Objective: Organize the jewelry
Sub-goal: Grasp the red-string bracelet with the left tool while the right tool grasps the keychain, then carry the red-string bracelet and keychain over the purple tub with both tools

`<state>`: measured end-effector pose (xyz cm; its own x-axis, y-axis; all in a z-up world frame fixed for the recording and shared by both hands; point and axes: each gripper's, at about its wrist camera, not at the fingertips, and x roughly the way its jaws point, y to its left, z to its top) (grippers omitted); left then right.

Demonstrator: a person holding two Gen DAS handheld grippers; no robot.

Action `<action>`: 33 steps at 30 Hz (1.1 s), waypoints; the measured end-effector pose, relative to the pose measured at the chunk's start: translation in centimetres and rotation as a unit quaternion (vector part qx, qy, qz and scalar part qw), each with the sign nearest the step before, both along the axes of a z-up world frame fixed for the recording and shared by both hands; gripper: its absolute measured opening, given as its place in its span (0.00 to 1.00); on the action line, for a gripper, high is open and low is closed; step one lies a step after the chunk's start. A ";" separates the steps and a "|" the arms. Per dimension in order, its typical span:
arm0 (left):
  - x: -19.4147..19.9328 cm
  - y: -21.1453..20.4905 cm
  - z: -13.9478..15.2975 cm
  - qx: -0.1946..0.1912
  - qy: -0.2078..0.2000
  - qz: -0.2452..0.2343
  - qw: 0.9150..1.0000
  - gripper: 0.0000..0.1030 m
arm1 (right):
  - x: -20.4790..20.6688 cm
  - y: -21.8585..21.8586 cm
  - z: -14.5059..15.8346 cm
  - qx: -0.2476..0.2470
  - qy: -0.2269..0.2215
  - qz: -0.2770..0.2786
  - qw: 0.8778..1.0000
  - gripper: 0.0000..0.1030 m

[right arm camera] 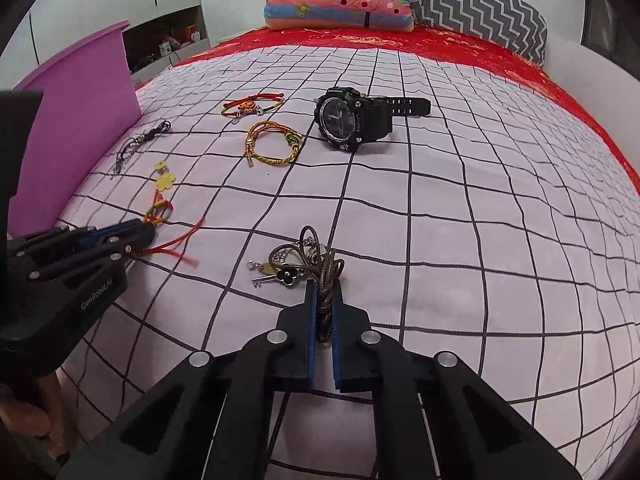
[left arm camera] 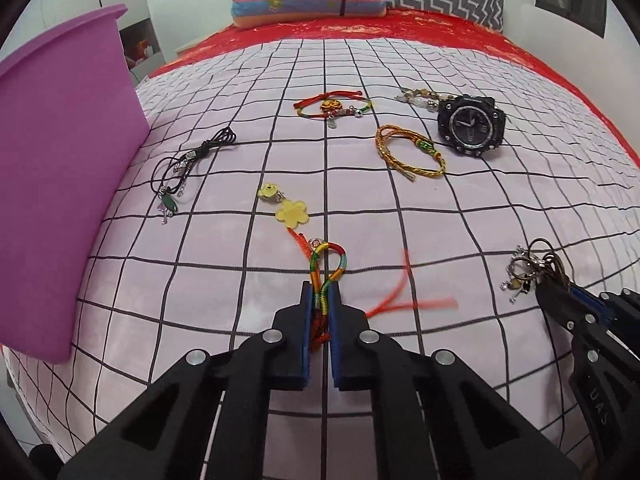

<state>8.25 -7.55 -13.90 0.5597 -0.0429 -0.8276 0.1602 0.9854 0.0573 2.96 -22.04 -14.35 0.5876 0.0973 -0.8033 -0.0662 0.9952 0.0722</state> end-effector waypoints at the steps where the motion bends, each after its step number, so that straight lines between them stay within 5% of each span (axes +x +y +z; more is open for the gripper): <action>1: -0.1 0.3 0.1 -0.011 0.004 -0.003 1.000 0.07 | -0.2 -0.1 0.1 0.009 0.001 -0.002 1.000 0.06; 8: -1.7 1.3 0.9 -0.067 0.035 -0.018 0.997 0.07 | -1.8 -0.7 0.9 0.055 0.002 -0.015 0.998 0.06; 14: -3.6 2.1 2.2 -0.076 0.042 -0.026 0.996 0.07 | -3.6 -0.8 2.1 0.073 -0.001 -0.016 0.997 0.06; 33: -8.7 5.5 10.5 -0.096 -0.021 -0.040 0.994 0.07 | -8.6 2.5 9.9 0.109 -0.047 0.006 0.993 0.06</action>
<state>-0.44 -2.10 -3.36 0.5818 -0.2427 -0.7763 0.2394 0.9633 -0.1218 -5.65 -19.52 -4.49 0.6575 0.2701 -0.7034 -0.0942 0.9557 0.2790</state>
